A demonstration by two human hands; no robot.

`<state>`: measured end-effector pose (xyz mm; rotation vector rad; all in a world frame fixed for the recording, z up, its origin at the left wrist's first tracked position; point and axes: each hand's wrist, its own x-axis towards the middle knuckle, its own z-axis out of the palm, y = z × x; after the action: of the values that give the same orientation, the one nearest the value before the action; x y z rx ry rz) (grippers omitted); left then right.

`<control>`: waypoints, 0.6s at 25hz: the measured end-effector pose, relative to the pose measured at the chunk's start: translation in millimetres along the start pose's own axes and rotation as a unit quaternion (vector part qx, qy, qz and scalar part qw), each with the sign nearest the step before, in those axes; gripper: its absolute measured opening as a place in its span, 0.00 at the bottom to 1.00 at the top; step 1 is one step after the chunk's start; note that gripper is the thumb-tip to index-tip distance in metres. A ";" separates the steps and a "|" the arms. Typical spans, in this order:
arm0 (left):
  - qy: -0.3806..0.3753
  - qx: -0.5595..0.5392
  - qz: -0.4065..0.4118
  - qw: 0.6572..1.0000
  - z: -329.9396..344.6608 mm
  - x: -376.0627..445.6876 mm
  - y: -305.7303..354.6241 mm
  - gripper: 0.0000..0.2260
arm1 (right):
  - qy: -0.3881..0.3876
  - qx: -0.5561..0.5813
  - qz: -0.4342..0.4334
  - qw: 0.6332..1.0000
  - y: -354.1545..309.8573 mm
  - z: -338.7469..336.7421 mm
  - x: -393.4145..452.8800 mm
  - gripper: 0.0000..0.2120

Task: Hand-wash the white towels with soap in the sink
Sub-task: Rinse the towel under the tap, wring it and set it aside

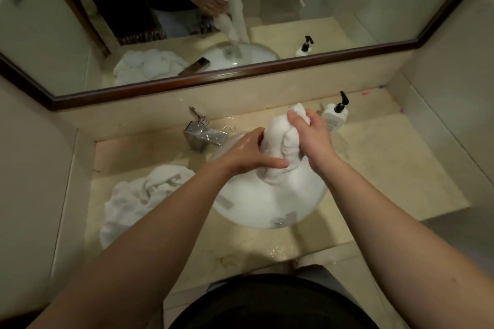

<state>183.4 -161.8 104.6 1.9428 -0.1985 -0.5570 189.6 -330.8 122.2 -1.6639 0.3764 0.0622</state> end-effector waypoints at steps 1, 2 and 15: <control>0.008 0.012 0.009 1.000 3.1 2.0 1.2 0.27 | 0.005 0.007 0.004 1.000 -2.2 -2.9 -2.0 0.15; 0.020 0.011 0.019 1.000 5.6 3.9 2.3 0.26 | 0.009 0.014 0.015 1.000 -3.3 -6.9 -2.4 0.17; 0.086 -0.123 0.094 0.984 36.6 33.7 60.4 0.08 | 0.067 -0.136 -0.046 0.987 -20.3 -88.7 20.0 0.11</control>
<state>202.6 -230.6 136.7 1.6990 -0.1923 -0.2732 198.4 -419.7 148.4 -1.9598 0.4056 -0.0708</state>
